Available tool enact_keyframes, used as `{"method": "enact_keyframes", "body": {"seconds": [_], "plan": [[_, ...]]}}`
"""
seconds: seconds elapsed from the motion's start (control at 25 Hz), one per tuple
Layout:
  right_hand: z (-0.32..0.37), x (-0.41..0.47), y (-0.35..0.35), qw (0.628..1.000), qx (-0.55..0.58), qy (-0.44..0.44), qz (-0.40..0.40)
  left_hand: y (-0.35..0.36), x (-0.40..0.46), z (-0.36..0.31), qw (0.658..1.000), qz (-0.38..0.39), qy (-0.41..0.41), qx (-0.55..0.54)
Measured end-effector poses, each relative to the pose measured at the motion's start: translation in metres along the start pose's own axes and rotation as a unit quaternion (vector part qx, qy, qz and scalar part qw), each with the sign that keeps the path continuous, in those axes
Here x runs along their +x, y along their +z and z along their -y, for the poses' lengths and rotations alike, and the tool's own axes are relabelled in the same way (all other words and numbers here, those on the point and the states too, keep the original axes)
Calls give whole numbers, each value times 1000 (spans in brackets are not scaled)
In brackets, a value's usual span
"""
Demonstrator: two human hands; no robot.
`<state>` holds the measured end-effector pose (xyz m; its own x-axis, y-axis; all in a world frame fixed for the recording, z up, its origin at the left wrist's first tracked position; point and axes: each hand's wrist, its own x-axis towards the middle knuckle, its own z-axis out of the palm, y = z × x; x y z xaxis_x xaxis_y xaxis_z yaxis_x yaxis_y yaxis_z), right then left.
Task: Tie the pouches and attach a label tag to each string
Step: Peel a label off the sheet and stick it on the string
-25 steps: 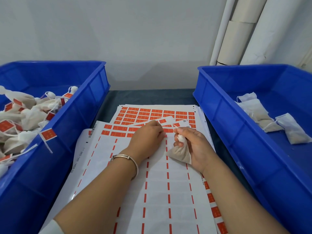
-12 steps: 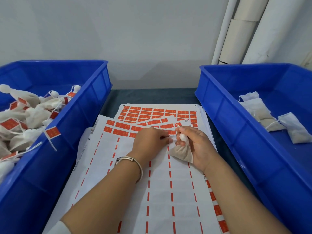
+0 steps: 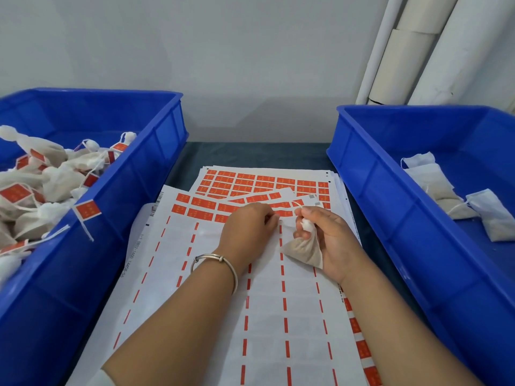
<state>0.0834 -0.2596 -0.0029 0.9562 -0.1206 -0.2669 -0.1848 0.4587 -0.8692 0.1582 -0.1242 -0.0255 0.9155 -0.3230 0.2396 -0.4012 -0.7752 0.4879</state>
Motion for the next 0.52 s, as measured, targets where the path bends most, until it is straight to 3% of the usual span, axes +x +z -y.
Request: {"method": "enact_keyframes", "body": {"seconds": [0.24,0.4,0.52], "plan": [[-1,2,-1,1000,3,7,-2,-3,2,3,994,-40,-73,-69],[0,1,-1,1000,-16,3,-15,-6,6,3,972,-74,-153,-161],[-1,-1,2,994,-93,-21,-58,-13,5,4,944,-97,-205,-239]]}}
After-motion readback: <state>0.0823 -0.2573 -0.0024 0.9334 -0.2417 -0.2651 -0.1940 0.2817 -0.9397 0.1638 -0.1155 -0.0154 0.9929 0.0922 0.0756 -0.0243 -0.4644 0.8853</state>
